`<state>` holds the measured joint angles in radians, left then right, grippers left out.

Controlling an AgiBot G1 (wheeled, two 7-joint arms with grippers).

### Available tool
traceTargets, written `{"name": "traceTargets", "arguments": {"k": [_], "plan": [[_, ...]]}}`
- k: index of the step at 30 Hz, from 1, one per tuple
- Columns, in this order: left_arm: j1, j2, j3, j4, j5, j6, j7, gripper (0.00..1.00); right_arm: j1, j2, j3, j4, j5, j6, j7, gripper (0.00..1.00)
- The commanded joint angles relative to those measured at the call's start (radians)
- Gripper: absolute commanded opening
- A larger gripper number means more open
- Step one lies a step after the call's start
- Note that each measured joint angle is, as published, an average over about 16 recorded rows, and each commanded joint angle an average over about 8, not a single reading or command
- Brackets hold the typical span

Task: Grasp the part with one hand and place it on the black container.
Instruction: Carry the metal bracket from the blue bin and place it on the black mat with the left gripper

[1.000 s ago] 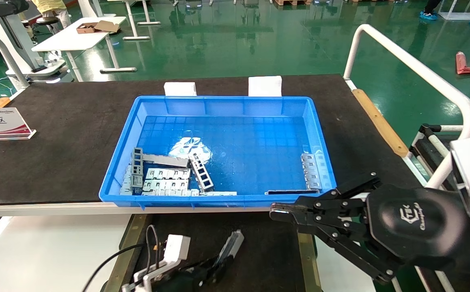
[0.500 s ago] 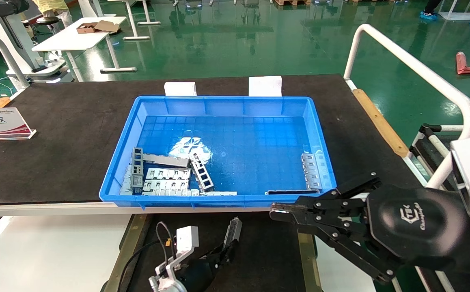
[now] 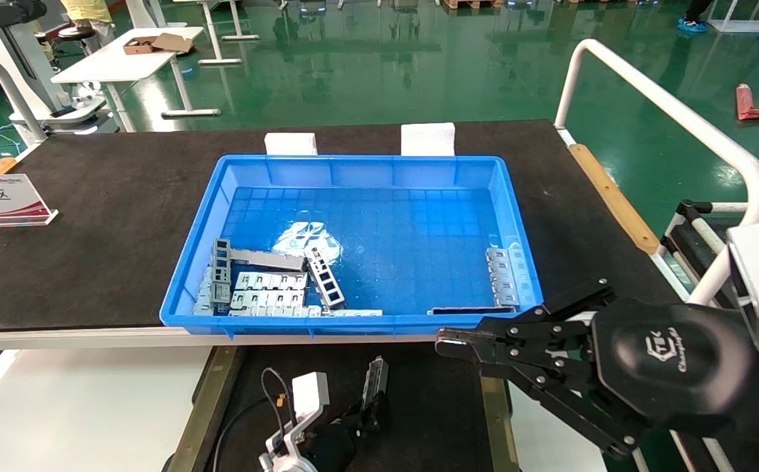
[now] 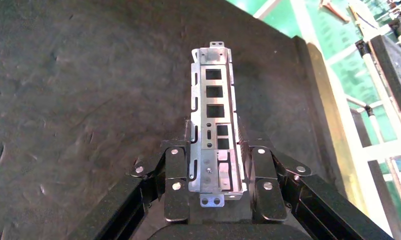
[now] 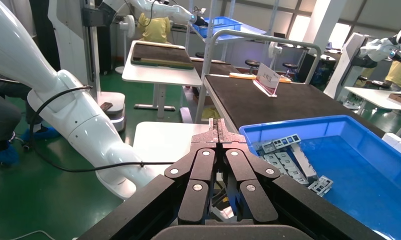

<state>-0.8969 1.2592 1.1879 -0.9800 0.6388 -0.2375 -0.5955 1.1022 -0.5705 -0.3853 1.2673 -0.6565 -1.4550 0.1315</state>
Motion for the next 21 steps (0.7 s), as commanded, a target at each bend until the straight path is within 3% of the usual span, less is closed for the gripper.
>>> {"name": "traceTargets", "arguments": {"k": [1, 4, 6, 21], "plan": [[0.003, 0.007, 0.004, 0.004, -0.003, -0.011, 0.002, 0.54, 0.0, 0.0, 0.0, 0.0, 0.0, 0.0, 0.0, 0.51], [0.005, 0.01, 0.007, 0.003, -0.009, -0.025, 0.002, 0.91, 0.0, 0.0, 0.0, 0.0, 0.0, 0.0, 0.0, 0.88], [0.006, 0.01, 0.009, -0.001, -0.013, -0.034, 0.003, 1.0, 0.0, 0.0, 0.0, 0.0, 0.0, 0.0, 0.0, 1.0], [0.013, -0.012, 0.03, -0.072, -0.028, -0.079, 0.025, 1.0, 0.0, 0.0, 0.0, 0.0, 0.0, 0.0, 0.0, 1.0]]}}
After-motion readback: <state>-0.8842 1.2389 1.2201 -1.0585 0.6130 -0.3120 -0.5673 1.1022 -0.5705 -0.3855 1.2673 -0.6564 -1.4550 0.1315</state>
